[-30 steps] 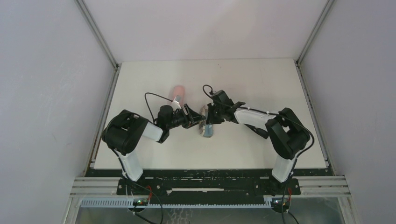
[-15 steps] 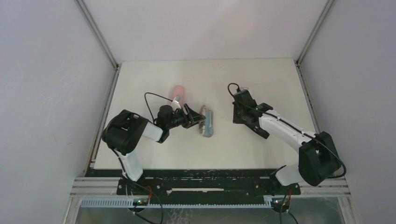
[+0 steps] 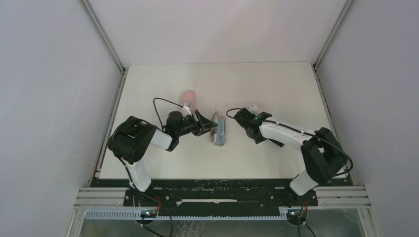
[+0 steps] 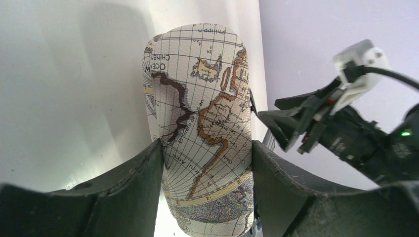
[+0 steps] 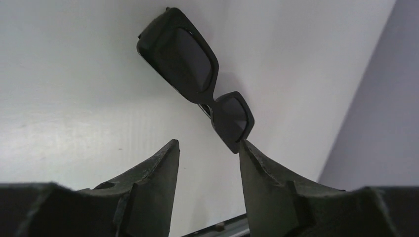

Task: Organize the sunglasses
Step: Pick up the sunglasses from the center of the board.

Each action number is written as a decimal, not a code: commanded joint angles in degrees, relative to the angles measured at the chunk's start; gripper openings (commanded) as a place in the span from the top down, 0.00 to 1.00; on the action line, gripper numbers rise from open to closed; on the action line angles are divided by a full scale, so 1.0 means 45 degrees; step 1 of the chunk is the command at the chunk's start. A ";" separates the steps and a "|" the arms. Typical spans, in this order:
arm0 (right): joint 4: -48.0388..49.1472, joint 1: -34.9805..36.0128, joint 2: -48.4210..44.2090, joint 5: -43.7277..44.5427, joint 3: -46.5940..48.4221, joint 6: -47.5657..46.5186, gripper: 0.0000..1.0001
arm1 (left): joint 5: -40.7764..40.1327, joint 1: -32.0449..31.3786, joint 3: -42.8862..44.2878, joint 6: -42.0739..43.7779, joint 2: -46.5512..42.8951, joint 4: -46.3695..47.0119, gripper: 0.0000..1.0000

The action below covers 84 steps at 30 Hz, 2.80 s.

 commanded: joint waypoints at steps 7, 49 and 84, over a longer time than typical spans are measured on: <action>0.0606 0.0433 0.2467 0.2946 0.0429 -0.1822 0.52 | 0.0557 0.0084 0.0162 -0.0209 0.0041 0.0878 0.75; 0.1856 -0.0517 0.3398 0.2428 0.0459 -0.2479 0.74 | 0.0747 0.0085 0.0335 -0.0180 0.0218 0.0721 0.77; 0.1614 -0.1631 0.0477 -0.0716 0.0715 -0.1704 1.00 | 0.0711 0.0085 0.0274 -0.0167 -0.0017 0.0706 0.79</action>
